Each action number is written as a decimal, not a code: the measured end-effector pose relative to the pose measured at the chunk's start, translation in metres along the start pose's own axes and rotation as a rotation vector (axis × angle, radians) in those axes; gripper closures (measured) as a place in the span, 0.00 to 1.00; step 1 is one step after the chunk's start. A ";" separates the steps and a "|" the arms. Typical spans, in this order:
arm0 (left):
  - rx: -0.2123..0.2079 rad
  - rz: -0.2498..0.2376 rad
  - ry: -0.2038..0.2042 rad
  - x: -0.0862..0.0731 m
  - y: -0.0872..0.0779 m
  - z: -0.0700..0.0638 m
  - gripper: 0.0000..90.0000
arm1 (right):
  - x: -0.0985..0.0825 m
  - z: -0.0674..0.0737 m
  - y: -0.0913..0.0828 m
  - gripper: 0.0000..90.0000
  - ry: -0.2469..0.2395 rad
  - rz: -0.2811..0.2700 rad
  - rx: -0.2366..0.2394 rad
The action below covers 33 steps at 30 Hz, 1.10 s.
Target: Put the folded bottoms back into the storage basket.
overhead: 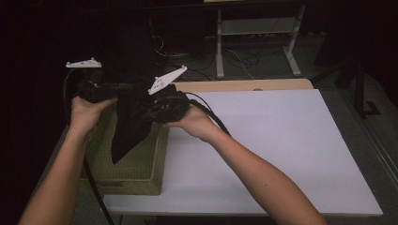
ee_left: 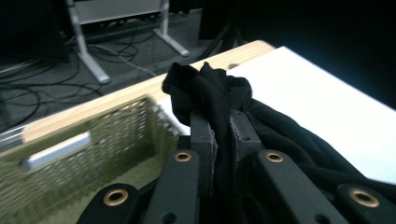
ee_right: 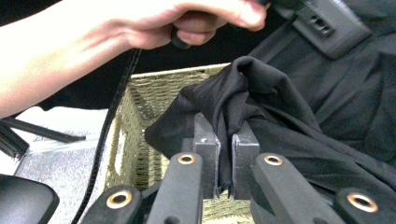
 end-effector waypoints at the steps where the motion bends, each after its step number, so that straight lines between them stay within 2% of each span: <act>1: 0.008 0.002 -0.004 -0.003 0.000 0.003 0.91 | -0.001 0.000 0.004 0.93 -0.002 0.009 0.000; 11: 0.103 0.051 -0.007 -0.031 0.009 0.024 0.91 | -0.013 0.001 0.034 0.93 0.000 0.054 0.007; 19: 0.123 0.076 -0.051 -0.057 0.019 0.033 0.91 | -0.028 0.002 0.054 0.93 0.005 0.092 0.022; 26: 0.144 0.095 -0.063 -0.074 0.028 0.036 0.91 | -0.040 0.001 0.065 0.93 0.005 0.131 0.020; 33: 0.136 0.119 -0.068 -0.086 0.035 0.036 0.91 | -0.053 0.000 0.074 0.93 0.005 0.166 0.016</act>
Point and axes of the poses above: each handheld gripper's, and its own axes: y roughly forward along the jaws, x roughly out of its top, z roughly to its left, the point moved 8 cm from there along y, roughly forward along the jaws, and after that the axes turned 12 degrees about y, right-handed, at the moved point
